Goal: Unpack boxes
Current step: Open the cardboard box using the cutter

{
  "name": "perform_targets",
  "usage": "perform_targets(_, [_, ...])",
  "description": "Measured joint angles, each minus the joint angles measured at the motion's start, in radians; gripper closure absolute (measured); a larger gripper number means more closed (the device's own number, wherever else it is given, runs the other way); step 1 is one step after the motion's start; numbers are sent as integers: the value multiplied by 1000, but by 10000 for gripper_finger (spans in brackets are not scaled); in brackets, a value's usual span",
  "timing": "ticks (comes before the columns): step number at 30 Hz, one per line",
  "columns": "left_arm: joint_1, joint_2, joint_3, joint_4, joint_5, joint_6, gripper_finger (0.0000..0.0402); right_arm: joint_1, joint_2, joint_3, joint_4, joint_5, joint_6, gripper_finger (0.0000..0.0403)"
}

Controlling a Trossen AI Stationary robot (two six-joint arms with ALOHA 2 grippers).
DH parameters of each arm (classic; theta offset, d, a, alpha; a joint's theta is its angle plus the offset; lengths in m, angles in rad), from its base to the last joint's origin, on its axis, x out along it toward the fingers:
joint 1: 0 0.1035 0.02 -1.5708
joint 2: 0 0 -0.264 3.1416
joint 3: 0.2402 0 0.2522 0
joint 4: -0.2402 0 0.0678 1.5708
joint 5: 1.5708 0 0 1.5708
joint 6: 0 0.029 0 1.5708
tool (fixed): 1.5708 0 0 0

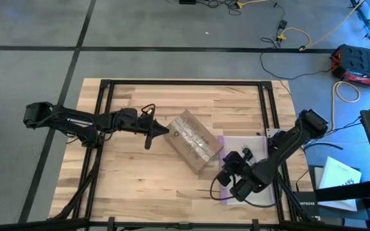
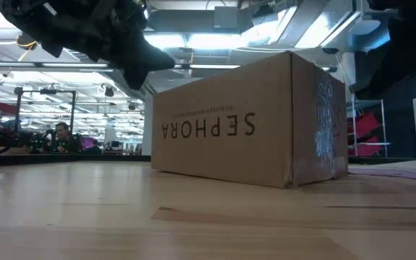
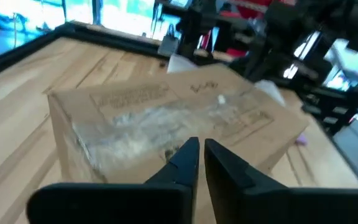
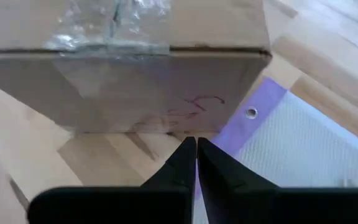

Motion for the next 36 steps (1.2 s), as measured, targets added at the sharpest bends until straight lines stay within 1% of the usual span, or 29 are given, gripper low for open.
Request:
perform_targets(3, [-7,0,0,-28,-4,-4,398,0,18,0,42,12,-18,402])
perform_targets(7, [-5,0,0,-21,-5,-10,401,-16,52,-7,98,61,-56,402])
perform_targets(11, [3,0,0,-23,-6,-29,402,-59,55,-91,160,69,-57,403])
perform_targets(14, [-5,0,0,-5,-8,-31,402,-128,42,-162,165,89,-62,403])
perform_targets(16, [-6,-6,1,0,-4,-26,401,-210,13,-210,190,114,-102,403])
perform_targets(17, [-6,-11,1,-6,-4,-26,401,-250,-6,-233,213,144,-126,403])
perform_targets(19, [-5,-24,1,-9,-8,-19,401,-332,-54,-272,300,210,-193,403])
perform_targets(21, [-2,-49,1,-20,-8,9,401,-411,-109,-296,446,250,-318,403])
perform_targets(24, [18,-89,1,-75,-4,51,401,-492,-184,-309,613,255,-456,403])
perform_targets(26, [40,-122,0,-121,-7,77,401,-508,-231,-309,724,251,-553,403])
perform_targets(28, [71,-160,1,-154,-8,108,401,-505,-276,-309,807,218,-657,403])
perform_targets(30, [111,-201,1,-203,-4,123,401,-505,-311,-308,867,141,-725,403])
perform_targets(31, [138,-217,1,-228,-4,117,401,-505,-327,-308,897,81,-753,403])
perform_targets(33, [204,-241,1,-289,15,101,401,-505,-340,-308,968,-74,-810,403])
perform_targets(36, [317,-239,1,-393,106,120,401,-504,-336,-308,1089,-306,-871,403])
